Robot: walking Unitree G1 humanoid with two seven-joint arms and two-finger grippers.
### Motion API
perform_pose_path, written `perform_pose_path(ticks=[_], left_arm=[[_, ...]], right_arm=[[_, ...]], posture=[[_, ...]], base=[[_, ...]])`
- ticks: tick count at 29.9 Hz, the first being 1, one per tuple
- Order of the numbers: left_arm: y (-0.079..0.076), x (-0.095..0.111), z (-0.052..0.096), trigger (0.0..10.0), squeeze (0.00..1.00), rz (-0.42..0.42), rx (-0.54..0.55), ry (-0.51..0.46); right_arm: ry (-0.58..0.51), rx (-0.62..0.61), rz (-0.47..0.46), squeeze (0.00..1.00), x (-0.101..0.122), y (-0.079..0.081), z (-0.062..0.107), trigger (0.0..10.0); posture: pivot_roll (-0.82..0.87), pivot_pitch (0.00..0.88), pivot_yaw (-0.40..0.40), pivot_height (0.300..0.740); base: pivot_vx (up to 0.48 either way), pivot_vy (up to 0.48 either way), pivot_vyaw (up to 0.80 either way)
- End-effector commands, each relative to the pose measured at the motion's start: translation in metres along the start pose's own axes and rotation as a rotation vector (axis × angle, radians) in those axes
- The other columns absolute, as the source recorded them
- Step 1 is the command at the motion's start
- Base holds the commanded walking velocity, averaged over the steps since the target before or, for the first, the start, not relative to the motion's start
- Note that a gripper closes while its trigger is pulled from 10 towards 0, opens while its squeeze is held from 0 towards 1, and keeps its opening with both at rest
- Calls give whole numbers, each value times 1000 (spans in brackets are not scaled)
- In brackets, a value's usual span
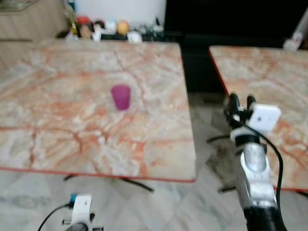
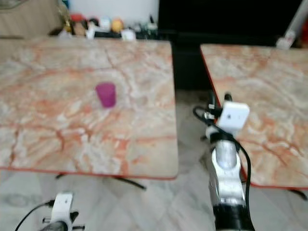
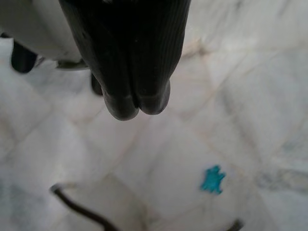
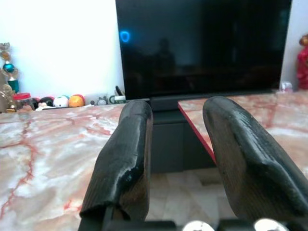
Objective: Setting the table
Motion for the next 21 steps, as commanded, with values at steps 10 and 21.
perform_pose_path(ticks=[10, 21], left_arm=[[-7, -10, 1, 10000, 0, -2, -14, 30], [-8, -12, 1, 10000, 0, -5, -16, 35]], right_arm=[[348, 16, -23, 0, -101, -3, 44, 10000], [729, 138, 23, 0, -185, 11, 110, 10000]], posture=[[52, 34, 0, 740], [50, 31, -1, 740]], base=[[0, 0, 0], [0, 0, 0]])
Point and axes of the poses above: a point about 5 cm out from each wrist's last joint towards the gripper, its own z axis pointing back from the gripper into the wrist, its own x axis along the axis of the wrist's last joint, y = z × x, the point moved 5 cm from there along -z, pointing out of the wrist towards the gripper, and after that the axes turned 12 degrees about z, right-handed, at the moved point
